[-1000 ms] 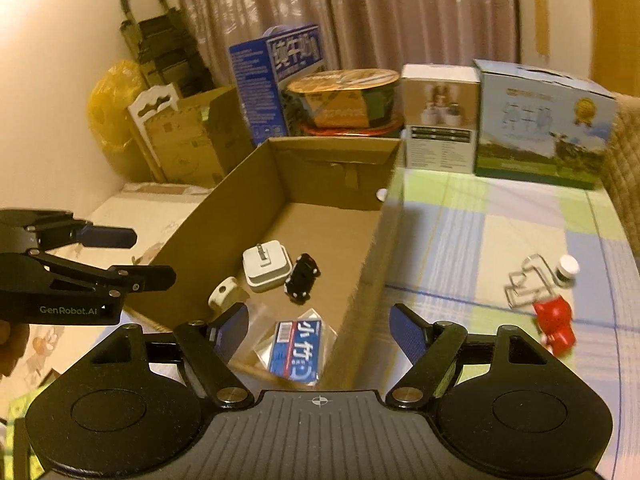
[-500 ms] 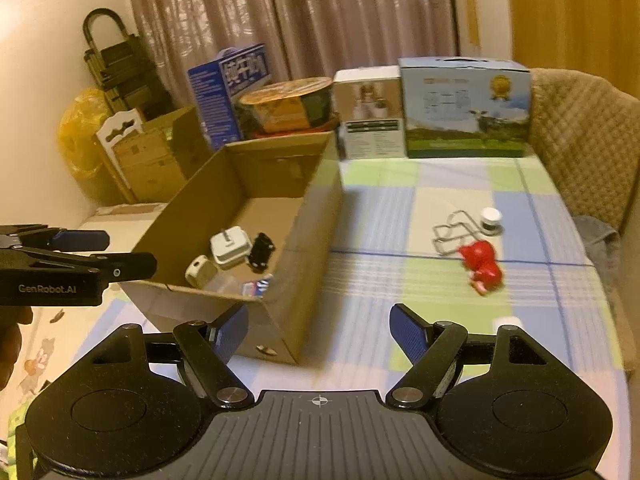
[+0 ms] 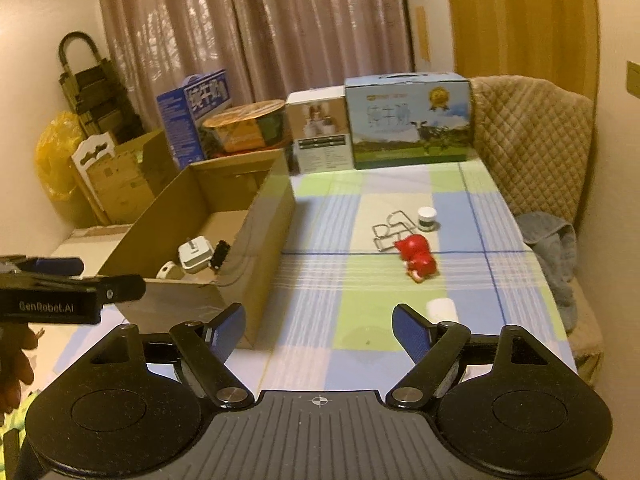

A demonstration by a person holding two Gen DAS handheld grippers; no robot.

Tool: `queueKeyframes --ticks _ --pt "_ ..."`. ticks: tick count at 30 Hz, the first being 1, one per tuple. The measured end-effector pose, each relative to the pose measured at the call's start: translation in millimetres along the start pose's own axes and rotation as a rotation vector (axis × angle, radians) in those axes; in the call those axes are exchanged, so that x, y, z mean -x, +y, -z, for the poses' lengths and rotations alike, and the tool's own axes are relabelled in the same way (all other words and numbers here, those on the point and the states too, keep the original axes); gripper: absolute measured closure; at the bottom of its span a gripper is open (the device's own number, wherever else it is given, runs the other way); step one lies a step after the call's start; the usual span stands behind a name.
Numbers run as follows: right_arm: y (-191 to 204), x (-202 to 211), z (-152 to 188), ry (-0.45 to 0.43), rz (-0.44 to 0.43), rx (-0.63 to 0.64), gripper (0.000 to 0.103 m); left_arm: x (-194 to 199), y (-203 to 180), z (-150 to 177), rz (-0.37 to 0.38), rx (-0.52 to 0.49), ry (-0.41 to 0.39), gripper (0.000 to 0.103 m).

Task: Organize rigid objects
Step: 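Withdraw both grippers from the box back over the table, then reach the right gripper to the white remote and close on it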

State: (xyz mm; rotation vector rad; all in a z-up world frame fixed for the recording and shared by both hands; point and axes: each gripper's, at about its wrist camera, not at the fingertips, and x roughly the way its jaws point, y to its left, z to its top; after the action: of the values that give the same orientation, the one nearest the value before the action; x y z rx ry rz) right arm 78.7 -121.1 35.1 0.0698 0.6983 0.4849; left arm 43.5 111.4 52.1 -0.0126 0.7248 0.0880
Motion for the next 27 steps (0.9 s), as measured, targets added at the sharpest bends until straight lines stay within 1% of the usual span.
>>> queueKeyframes --ticks 7,18,23,27 --pt "-26 12 11 0.001 0.049 -0.044 0.025 -3 -21 6 0.04 -0.004 0.007 0.001" --pt "-66 21 23 0.004 0.126 -0.11 0.024 -16 -45 3 0.116 -0.001 0.0 0.001" --pt "-79 18 25 0.01 0.149 -0.122 0.025 -24 -56 0 0.138 -0.015 -0.001 0.001" --pt "-85 13 21 0.017 0.14 -0.136 0.025 -34 -63 -4 0.154 -0.017 0.01 0.001"
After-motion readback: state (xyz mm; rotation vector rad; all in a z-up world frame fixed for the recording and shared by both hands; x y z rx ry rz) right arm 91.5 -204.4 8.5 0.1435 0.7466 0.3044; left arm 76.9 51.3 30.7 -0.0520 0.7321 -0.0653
